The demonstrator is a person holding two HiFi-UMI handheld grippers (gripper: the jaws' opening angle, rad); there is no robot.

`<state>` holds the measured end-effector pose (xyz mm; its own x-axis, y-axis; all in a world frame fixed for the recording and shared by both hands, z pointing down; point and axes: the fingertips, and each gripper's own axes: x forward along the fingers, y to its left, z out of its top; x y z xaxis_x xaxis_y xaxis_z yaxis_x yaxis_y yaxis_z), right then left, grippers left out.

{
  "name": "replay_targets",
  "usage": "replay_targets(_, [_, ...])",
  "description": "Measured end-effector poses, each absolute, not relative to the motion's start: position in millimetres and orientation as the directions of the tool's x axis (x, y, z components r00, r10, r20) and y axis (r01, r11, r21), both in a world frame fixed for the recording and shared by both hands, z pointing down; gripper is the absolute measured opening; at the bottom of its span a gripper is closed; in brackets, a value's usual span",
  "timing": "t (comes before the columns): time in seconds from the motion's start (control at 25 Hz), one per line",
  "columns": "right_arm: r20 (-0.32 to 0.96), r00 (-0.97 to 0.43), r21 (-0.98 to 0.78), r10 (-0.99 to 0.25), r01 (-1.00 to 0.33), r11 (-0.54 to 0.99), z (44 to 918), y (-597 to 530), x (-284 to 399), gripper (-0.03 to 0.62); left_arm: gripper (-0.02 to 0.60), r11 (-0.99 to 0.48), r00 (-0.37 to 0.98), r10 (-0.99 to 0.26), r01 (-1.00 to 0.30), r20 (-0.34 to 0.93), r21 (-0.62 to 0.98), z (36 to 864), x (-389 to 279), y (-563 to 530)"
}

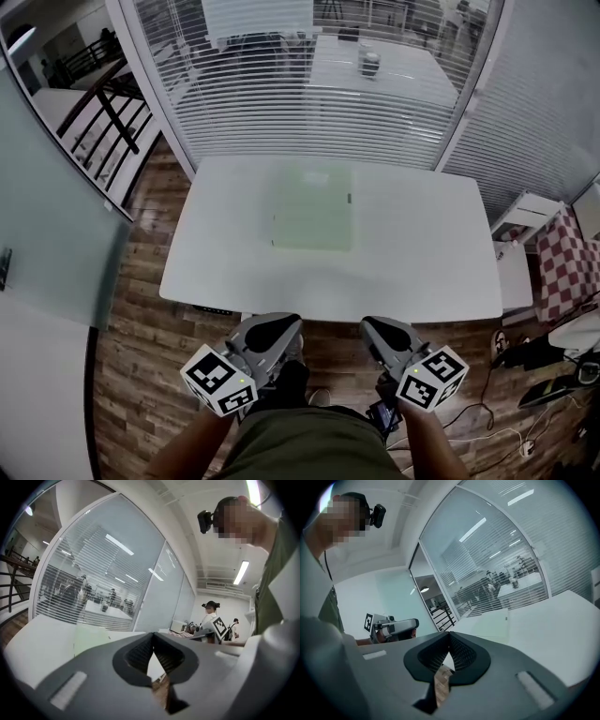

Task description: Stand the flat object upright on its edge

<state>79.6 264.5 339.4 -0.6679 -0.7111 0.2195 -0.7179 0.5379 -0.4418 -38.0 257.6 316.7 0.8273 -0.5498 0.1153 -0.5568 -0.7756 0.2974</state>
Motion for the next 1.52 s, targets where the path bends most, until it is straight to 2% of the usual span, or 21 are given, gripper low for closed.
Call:
replay_targets(0.68, [0.291, -0.647, -0.487, -0.705, -0.734, 0.473, 374.4, 114.0, 47.7, 0.011, 0.0, -0.739, 0.818, -0.55, -0.57, 0.168, 0.358, 352.4, -77.7, 88.0])
replay_targets(1.52, [0.356, -0.606, -0.496, -0.711, -0.767, 0.406, 402.0, 1.4, 26.7, 0.011, 0.0, -0.722, 0.831, -0.516, -0.552, 0.208, 0.418, 392.9, -105.1, -28.0])
